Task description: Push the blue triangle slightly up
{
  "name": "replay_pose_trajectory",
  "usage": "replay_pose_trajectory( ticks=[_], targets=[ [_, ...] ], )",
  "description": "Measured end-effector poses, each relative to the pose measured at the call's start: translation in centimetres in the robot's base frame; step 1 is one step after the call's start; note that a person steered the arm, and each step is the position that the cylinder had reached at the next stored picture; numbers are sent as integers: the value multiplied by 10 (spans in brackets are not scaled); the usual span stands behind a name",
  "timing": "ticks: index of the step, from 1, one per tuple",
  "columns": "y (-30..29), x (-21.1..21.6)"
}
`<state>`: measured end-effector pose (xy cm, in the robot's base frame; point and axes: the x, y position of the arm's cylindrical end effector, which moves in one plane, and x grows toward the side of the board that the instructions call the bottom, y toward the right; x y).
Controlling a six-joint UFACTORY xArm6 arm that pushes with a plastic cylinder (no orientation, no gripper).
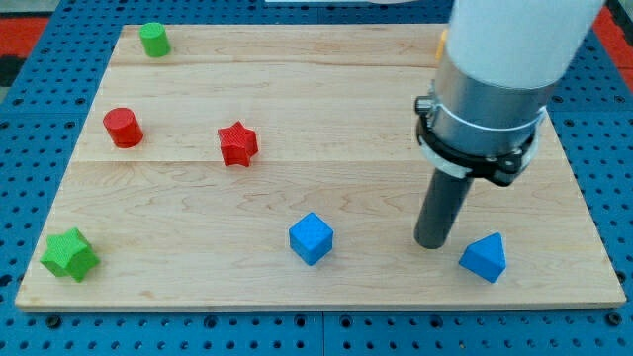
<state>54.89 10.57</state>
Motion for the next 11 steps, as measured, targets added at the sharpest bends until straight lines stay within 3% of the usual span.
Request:
replay_pose_trajectory(
  ticks=[3, 11],
  targets=[
    [11, 47],
    [65, 36]
  ],
)
